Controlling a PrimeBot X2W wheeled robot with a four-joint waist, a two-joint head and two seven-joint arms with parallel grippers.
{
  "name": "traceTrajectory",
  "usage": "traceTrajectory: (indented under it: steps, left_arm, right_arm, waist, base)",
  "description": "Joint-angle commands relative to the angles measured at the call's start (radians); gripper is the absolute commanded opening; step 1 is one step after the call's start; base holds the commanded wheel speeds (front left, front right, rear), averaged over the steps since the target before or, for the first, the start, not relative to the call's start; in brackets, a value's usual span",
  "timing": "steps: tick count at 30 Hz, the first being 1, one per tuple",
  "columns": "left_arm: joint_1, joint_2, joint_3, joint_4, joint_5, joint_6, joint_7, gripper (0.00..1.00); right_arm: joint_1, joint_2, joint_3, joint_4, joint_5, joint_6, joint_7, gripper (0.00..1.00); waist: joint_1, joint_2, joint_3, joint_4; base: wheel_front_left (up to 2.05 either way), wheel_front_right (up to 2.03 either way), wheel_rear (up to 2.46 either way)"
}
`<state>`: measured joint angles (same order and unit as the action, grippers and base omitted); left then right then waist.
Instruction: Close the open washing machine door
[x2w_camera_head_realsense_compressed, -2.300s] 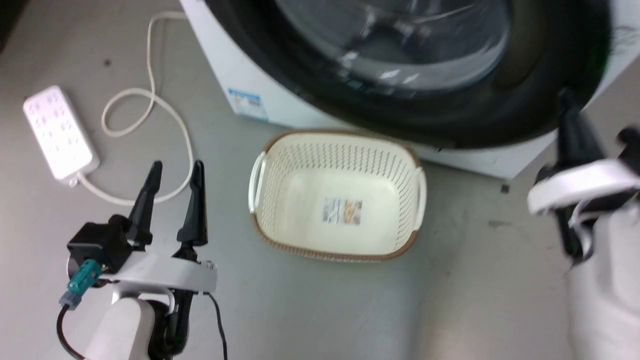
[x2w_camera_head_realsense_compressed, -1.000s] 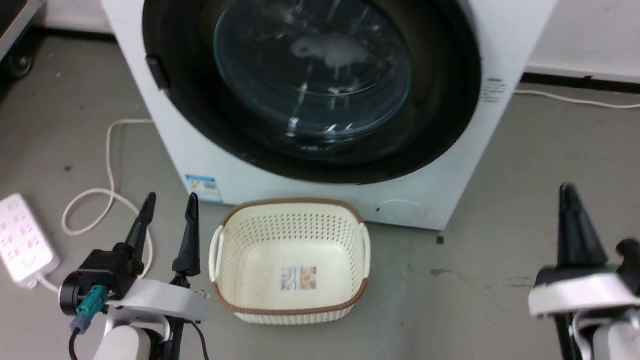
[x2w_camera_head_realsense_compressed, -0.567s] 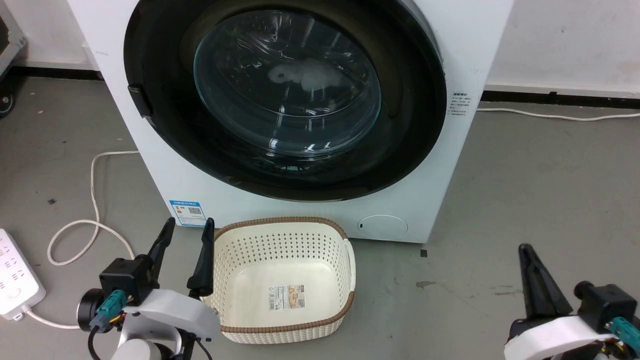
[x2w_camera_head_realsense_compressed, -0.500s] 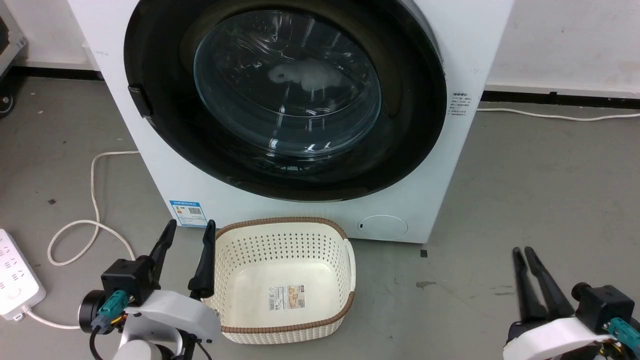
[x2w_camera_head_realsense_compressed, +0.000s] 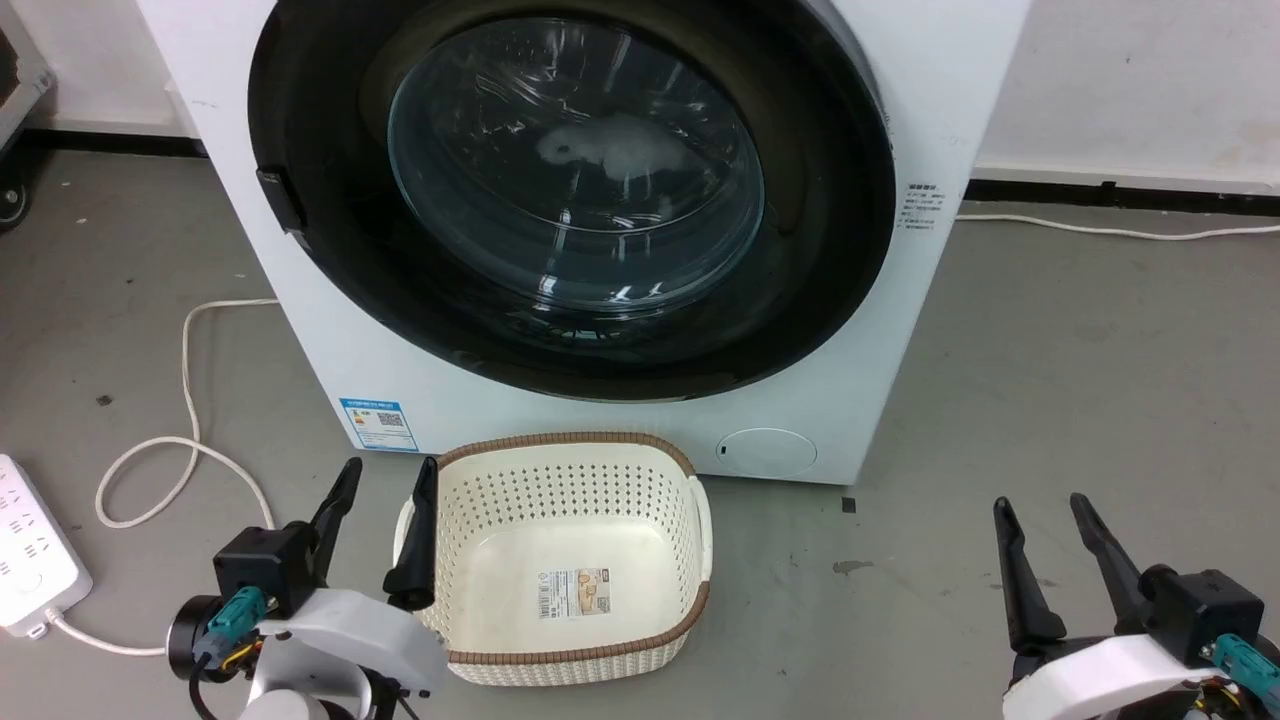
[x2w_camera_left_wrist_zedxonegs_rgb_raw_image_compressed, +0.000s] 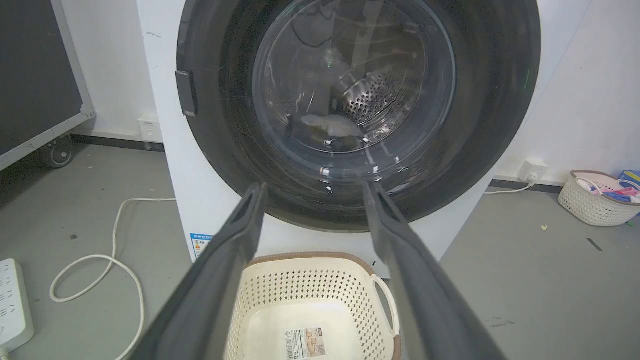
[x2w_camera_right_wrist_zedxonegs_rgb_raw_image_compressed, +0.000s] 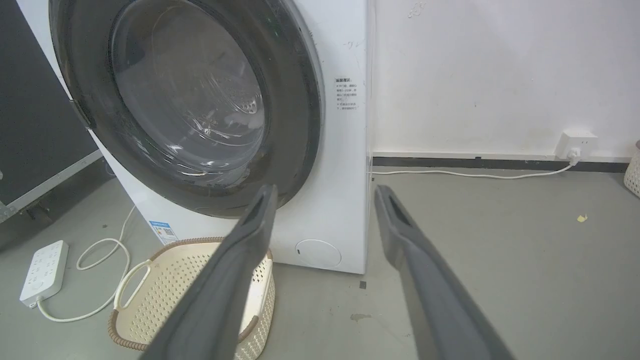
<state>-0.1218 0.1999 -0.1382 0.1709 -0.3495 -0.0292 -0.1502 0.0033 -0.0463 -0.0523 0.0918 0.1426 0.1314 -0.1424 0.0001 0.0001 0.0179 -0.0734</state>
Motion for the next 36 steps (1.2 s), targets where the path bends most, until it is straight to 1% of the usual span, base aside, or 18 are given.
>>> traceTrajectory:
  steps: [1, 27, 28, 36]
  left_arm:
    - [0.002, -0.001, 0.0, -0.001, -0.003, 0.004, 0.0, 1.0]
    - [-0.018, 0.01, -0.006, -0.002, -0.028, 0.011, -0.014, 1.0]
    - [-0.005, 0.005, -0.006, -0.001, -0.023, 0.009, -0.009, 0.0]
    - [0.0, -0.002, 0.0, -0.009, -0.007, 0.01, -0.002, 0.0]
  right_arm:
    - [0.015, -0.004, 0.0, -0.005, 0.008, -0.001, -0.002, 1.0]
    - [0.001, -0.004, 0.008, 0.012, 0.019, -0.001, -0.018, 1.0]
    - [-0.001, 0.0, 0.007, 0.01, 0.017, 0.0, -0.011, 0.0]
    - [-0.001, 0.0, 0.009, 0.005, 0.01, 0.0, -0.003, 0.0]
  waist:
    - [-0.0001, -0.0001, 0.002, 0.0]
    - [-0.0001, -0.0001, 0.008, 0.0]
    - [0.0, -0.0001, 0.008, 0.0]
    - [-0.0001, -0.0001, 0.007, 0.003]
  base:
    - [0.0, 0.0, 0.0]
    - [0.0, 0.0, 0.0]
    - [0.0, 0.0, 0.0]
    - [0.0, 0.0, 0.0]
